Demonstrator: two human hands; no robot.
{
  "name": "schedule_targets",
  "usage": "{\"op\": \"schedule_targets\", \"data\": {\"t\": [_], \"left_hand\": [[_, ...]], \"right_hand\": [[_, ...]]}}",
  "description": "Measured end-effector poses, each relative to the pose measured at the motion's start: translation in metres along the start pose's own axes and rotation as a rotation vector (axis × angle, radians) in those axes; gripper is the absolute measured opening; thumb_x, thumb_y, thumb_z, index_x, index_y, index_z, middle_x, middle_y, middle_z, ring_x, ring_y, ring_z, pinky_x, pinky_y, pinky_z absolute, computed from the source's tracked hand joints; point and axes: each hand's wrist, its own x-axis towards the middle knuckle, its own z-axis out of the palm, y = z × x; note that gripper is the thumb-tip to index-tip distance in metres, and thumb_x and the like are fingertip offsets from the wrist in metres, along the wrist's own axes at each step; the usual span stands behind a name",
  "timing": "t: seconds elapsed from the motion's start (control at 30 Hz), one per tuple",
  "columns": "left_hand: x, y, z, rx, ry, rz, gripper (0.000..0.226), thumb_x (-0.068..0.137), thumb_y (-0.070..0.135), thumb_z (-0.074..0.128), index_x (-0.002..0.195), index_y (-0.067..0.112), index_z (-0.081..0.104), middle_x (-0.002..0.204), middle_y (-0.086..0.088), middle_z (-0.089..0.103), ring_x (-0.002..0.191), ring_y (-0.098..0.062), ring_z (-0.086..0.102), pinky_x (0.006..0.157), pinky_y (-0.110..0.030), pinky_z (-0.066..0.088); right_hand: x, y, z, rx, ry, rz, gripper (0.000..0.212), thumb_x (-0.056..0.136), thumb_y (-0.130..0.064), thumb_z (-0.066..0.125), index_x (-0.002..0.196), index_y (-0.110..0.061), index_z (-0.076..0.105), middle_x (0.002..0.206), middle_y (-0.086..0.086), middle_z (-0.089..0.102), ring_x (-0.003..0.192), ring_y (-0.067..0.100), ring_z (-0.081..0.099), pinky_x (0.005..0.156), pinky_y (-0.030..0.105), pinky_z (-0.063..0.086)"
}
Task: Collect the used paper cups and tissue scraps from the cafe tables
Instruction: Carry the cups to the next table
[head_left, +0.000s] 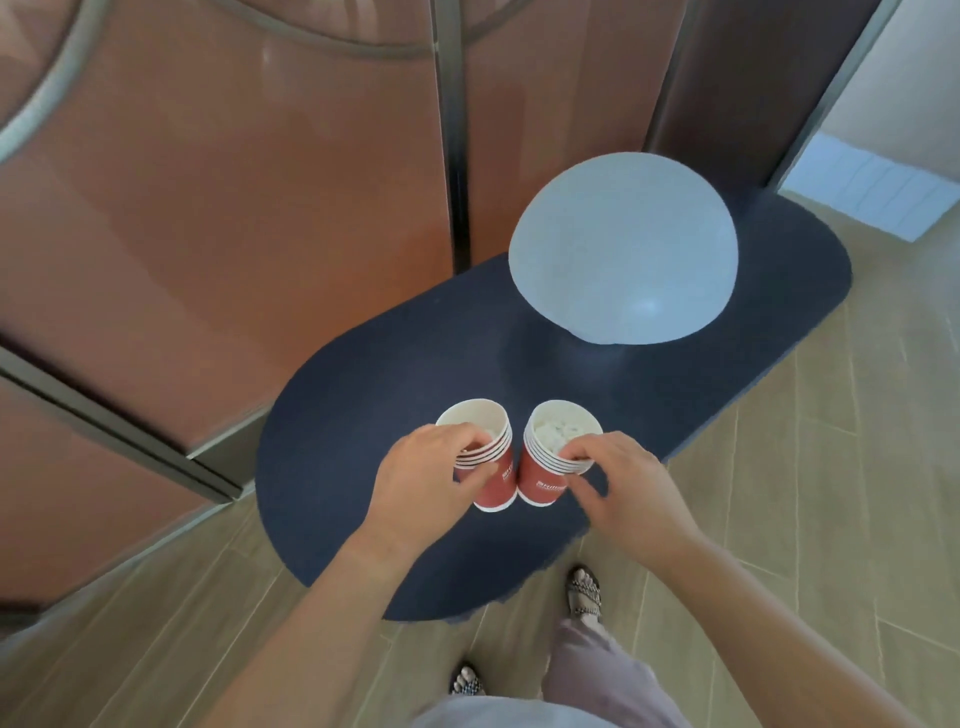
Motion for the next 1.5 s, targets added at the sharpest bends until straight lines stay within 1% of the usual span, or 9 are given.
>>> {"op": "schedule_targets", "data": {"t": [0.1,0.23,0.47,0.7,0.83,1.07,1.23,1.37,1.5], "left_hand": [[0.034,-0.006,0.005,0.026,0.015,-0.075,0.019,0.077,0.035,0.068,0.095,0.028,0.065,0.091,0.014,0.067,0.083,-0.011,0.057,0.071,-0.022,0.038],[0.073,-0.013,0.011,0.043,0.019,-0.25,0.018,0.076,0.043,0.066,0.089,0.032,0.063,0.081,0.013,0.062,0.071,-0.009,0.052,0.061,-0.02,0.034],[0.126,-0.032,0.032,0.11,0.034,-0.467,0.02,0.075,0.046,0.067,0.086,0.029,0.062,0.08,0.009,0.063,0.068,-0.012,0.053,0.061,-0.021,0.034],[0.138,-0.056,0.062,0.162,-0.016,-0.631,0.025,0.081,0.03,0.06,0.105,0.032,0.061,0.104,0.007,0.065,0.087,-0.017,0.06,0.076,-0.026,0.044],[0.139,-0.07,0.08,0.19,-0.067,-0.67,0.029,0.086,0.033,0.054,0.115,0.034,0.059,0.114,0.01,0.064,0.101,-0.02,0.058,0.084,-0.026,0.042],[0.151,-0.095,0.107,0.234,0.013,-0.7,0.023,0.084,0.029,0.059,0.106,0.029,0.063,0.101,0.008,0.069,0.09,-0.019,0.062,0.083,-0.026,0.044],[0.164,-0.111,0.122,0.274,0.025,-0.696,0.018,0.085,0.03,0.058,0.103,0.028,0.062,0.095,0.011,0.068,0.086,-0.017,0.061,0.084,-0.024,0.038],[0.174,-0.116,0.128,0.276,0.007,-0.69,0.023,0.058,0.015,0.083,0.073,0.02,0.066,0.062,0.007,0.065,0.055,-0.021,0.061,0.063,-0.028,0.047],[0.18,-0.122,0.132,0.34,-0.058,-0.655,0.039,0.034,0.016,0.091,0.06,0.024,0.063,0.048,0.011,0.057,0.042,-0.013,0.055,0.05,-0.02,0.047]], "right_hand": [[0.05,0.011,0.003,0.0,-0.064,-0.055,0.025,0.082,-0.02,0.065,0.104,-0.03,0.059,0.096,-0.013,0.054,0.078,0.003,0.047,0.069,0.015,0.036],[0.118,0.023,0.002,0.059,-0.183,-0.138,0.029,0.083,-0.021,0.065,0.11,-0.029,0.057,0.104,-0.009,0.057,0.085,0.004,0.05,0.073,0.014,0.041],[0.215,0.041,0.017,0.003,-0.373,-0.331,0.022,0.08,-0.021,0.068,0.1,-0.025,0.059,0.104,-0.006,0.06,0.087,0.007,0.054,0.073,0.014,0.045],[0.26,0.051,0.058,-0.021,-0.506,-0.452,0.031,0.082,-0.021,0.066,0.112,-0.024,0.059,0.113,-0.004,0.061,0.101,0.014,0.057,0.08,0.022,0.049],[0.27,0.056,0.082,-0.026,-0.571,-0.499,0.033,0.085,-0.015,0.058,0.116,-0.024,0.059,0.114,-0.007,0.061,0.105,0.015,0.052,0.081,0.028,0.048],[0.293,0.06,0.119,-0.053,-0.557,-0.533,0.027,0.081,-0.012,0.058,0.106,-0.022,0.062,0.107,-0.01,0.063,0.1,0.015,0.052,0.07,0.02,0.038],[0.306,0.06,0.136,-0.045,-0.515,-0.555,0.021,0.077,-0.003,0.059,0.091,-0.017,0.067,0.095,-0.006,0.064,0.093,0.021,0.055,0.067,0.024,0.039],[0.312,0.065,0.147,-0.079,-0.498,-0.568,0.023,0.072,0.002,0.06,0.082,-0.017,0.068,0.091,-0.006,0.063,0.09,0.022,0.056,0.069,0.029,0.044],[0.316,0.07,0.155,-0.108,-0.516,-0.569,0.021,0.073,0.001,0.06,0.08,-0.017,0.068,0.094,-0.007,0.062,0.092,0.021,0.056,0.07,0.027,0.042]]}}
